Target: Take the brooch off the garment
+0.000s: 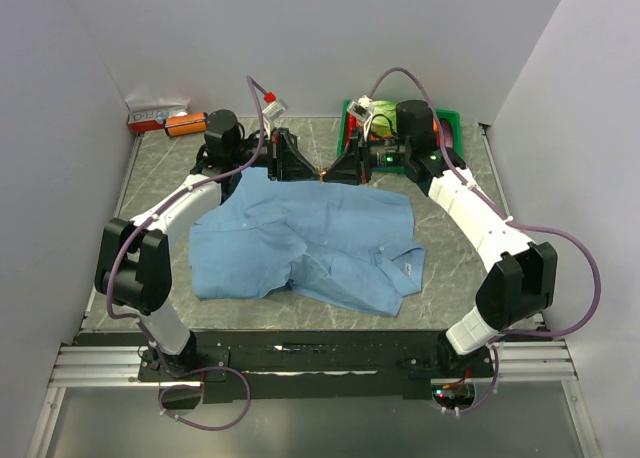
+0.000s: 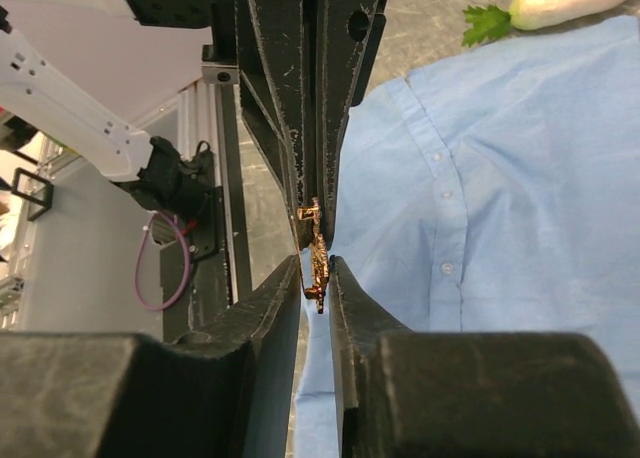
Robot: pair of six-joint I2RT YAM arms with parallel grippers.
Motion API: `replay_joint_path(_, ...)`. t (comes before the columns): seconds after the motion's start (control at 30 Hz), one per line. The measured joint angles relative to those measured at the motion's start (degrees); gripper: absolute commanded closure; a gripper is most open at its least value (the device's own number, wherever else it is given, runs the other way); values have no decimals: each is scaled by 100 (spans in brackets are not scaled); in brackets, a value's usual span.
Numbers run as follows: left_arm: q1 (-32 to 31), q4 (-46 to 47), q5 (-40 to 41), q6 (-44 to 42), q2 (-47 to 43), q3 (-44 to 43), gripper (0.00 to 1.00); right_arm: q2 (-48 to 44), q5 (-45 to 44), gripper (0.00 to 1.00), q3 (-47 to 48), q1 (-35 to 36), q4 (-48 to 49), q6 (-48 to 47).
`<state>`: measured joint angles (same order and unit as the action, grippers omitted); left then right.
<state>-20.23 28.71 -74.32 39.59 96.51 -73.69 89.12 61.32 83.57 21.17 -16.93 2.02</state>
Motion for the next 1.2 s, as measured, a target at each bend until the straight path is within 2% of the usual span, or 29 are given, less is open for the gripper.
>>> replay_joint_path(0.2,-7,-181,9,-238,-4,-4,99,0,-142,80,0,17,-63,39)
replay_joint_path(0.7,-55,-1980,72,-1950,-46,-586,99,22,-439,83,-22,7,-9,815)
replay_joint_path(0.83,-59,-2116,136,-2140,-48,-605,99,66,-444,79,-72,-76,129,1228)
replay_joint_path(1.2,-92,-2225,382,-2391,-48,-658,99,199,-374,77,-81,-234,391,2015)
